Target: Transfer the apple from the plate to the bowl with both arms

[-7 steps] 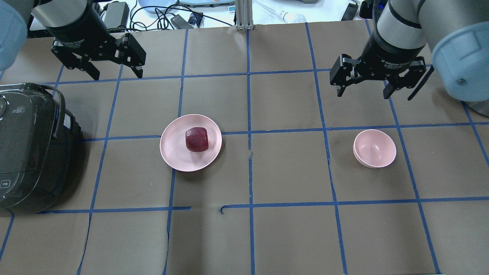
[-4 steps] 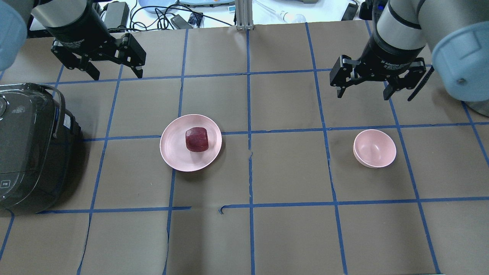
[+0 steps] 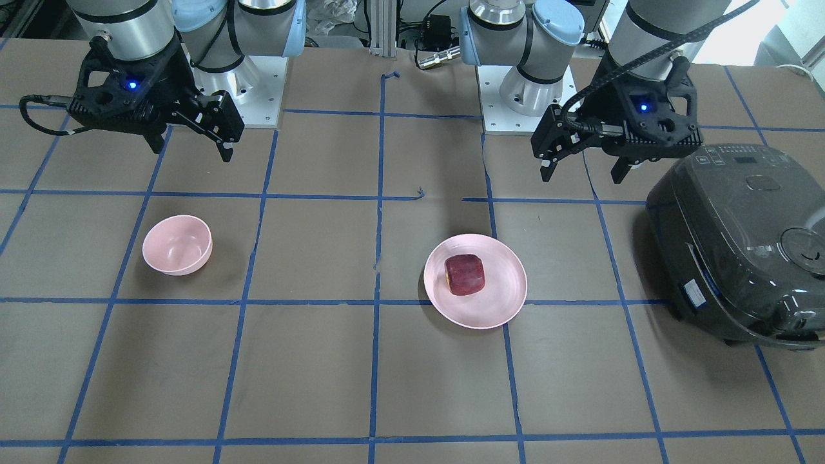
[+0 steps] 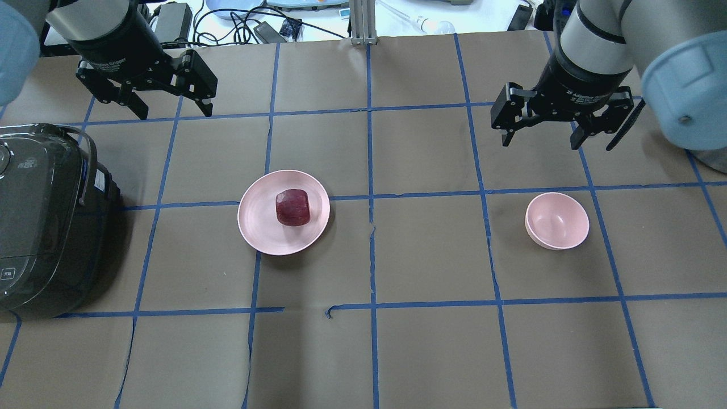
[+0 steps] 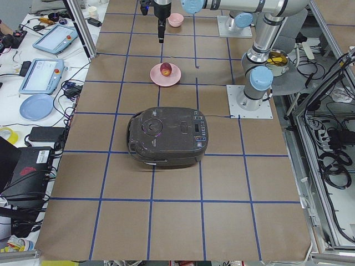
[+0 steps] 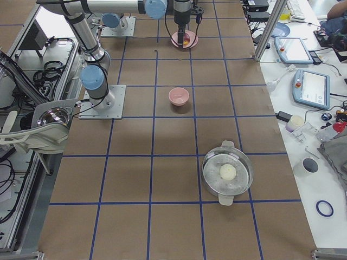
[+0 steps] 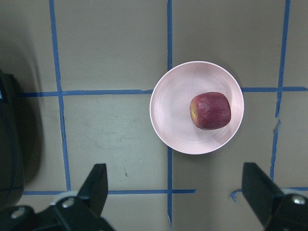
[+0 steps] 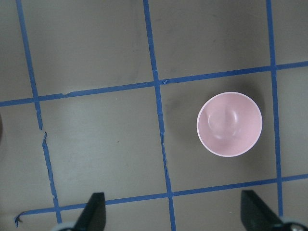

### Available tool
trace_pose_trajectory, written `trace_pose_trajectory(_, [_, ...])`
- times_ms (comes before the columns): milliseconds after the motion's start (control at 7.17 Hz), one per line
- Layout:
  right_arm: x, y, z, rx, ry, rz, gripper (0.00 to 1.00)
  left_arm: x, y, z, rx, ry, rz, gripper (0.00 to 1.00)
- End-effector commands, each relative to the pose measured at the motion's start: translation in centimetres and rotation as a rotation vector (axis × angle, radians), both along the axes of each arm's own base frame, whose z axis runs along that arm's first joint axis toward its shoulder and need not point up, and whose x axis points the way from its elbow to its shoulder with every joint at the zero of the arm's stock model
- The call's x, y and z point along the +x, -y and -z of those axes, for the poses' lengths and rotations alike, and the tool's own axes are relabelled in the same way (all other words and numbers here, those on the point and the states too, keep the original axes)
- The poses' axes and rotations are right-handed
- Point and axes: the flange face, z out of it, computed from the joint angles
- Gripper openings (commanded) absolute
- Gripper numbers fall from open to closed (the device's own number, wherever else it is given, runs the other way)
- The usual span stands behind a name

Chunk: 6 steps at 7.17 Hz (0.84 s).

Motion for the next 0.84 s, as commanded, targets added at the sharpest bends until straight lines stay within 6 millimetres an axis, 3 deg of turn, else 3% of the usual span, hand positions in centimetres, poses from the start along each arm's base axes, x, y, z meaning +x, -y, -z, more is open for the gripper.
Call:
trace_pose_trajectory(0, [-0.04,0.08,0.10,0.002,0.001,0.000,1.00,0.04,0.08,0.05,0.001,0.002,0.000,1.00])
trace_pose_trajectory(698, [-0.06,0.13,0.17,0.004,-0.001,0.001,1.00,0.05,0.40,0.52,0.010,0.002,-0.001,1.00])
